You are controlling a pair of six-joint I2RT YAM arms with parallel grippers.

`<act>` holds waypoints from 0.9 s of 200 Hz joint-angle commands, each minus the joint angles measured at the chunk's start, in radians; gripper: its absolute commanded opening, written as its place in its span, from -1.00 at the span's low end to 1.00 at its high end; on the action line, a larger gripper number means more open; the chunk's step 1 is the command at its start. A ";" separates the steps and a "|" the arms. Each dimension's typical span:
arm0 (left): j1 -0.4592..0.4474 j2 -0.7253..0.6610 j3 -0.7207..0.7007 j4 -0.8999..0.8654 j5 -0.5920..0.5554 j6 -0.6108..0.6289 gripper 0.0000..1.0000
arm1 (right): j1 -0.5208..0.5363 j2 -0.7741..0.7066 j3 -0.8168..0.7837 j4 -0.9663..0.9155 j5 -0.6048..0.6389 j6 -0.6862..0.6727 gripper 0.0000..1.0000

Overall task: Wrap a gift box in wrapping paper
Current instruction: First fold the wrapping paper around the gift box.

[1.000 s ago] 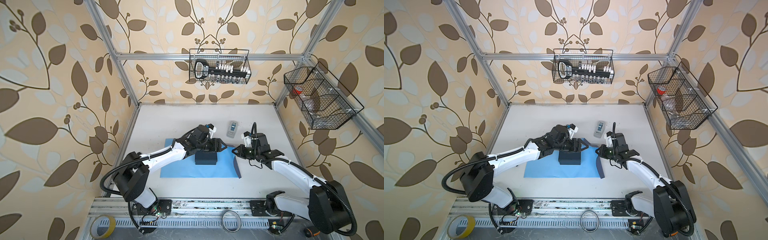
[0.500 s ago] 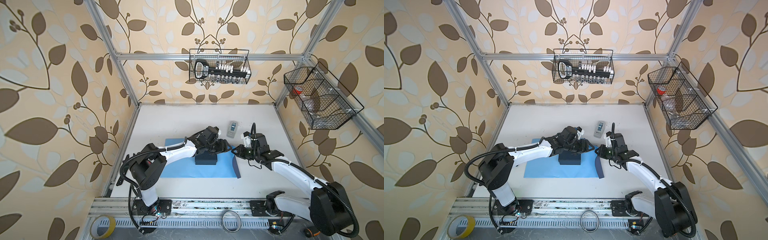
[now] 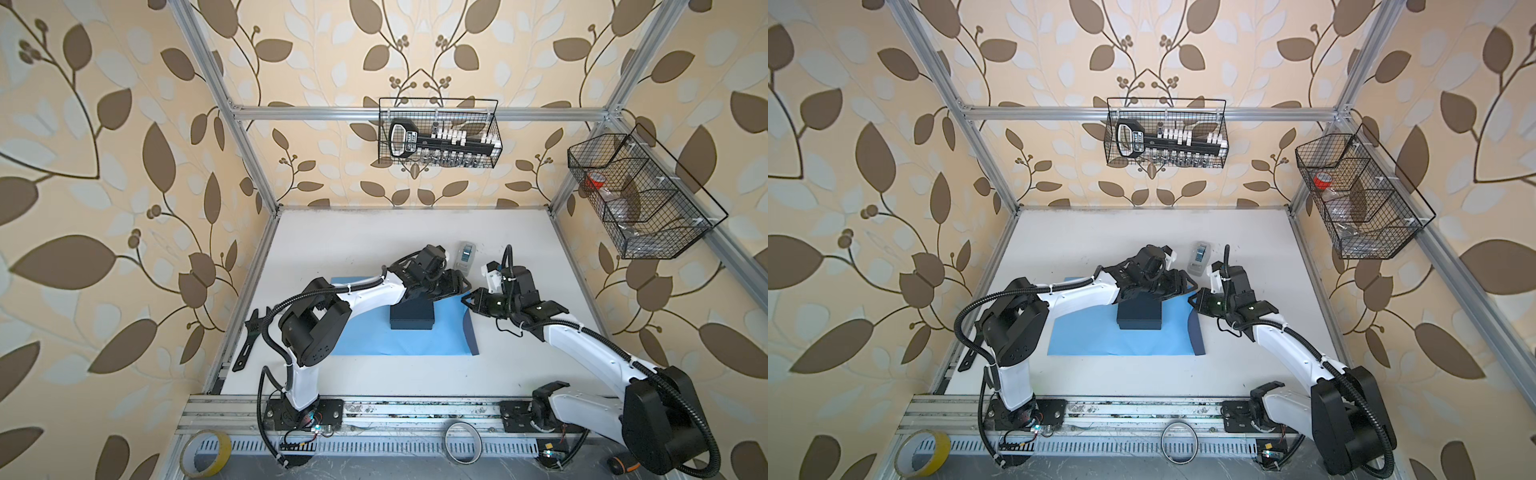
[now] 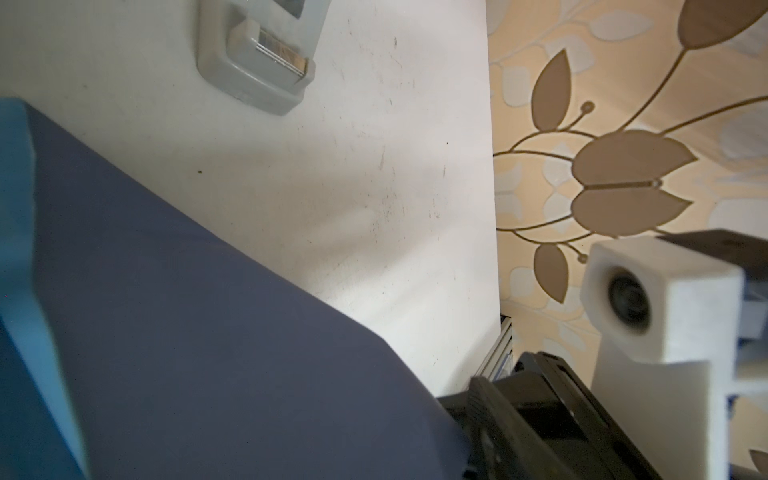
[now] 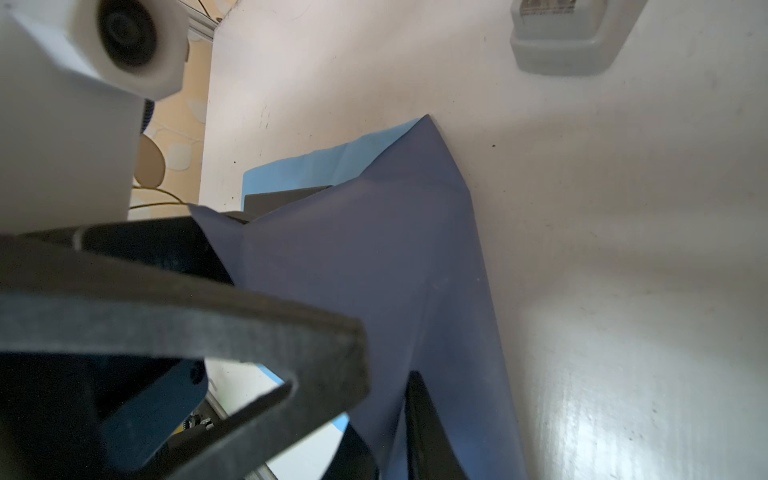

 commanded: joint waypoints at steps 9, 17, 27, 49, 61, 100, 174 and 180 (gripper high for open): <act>0.000 0.023 0.073 -0.018 -0.014 0.012 0.35 | 0.010 -0.014 -0.014 0.031 -0.013 0.012 -0.67; 0.002 0.029 0.083 -0.024 -0.012 0.012 0.35 | 0.012 -0.014 -0.017 0.037 -0.017 0.015 -0.66; 0.002 0.038 0.088 -0.023 -0.007 0.012 0.35 | 0.011 -0.011 -0.021 0.046 -0.022 0.020 -0.65; 0.001 0.051 0.094 -0.024 -0.002 0.012 0.32 | 0.016 -0.007 -0.025 0.063 -0.032 0.026 -0.61; 0.001 0.056 0.096 -0.028 -0.003 0.030 0.30 | 0.019 -0.004 -0.028 0.078 -0.040 0.031 -0.58; 0.002 0.073 0.118 -0.064 -0.008 0.075 0.13 | 0.036 0.011 -0.033 0.111 -0.058 0.034 -0.50; 0.001 0.093 0.138 -0.093 -0.010 0.129 -0.47 | 0.053 0.033 -0.044 0.136 -0.066 0.031 -0.44; 0.002 0.094 0.138 -0.093 -0.010 0.134 -0.52 | 0.053 0.031 -0.044 0.133 -0.065 0.028 -0.44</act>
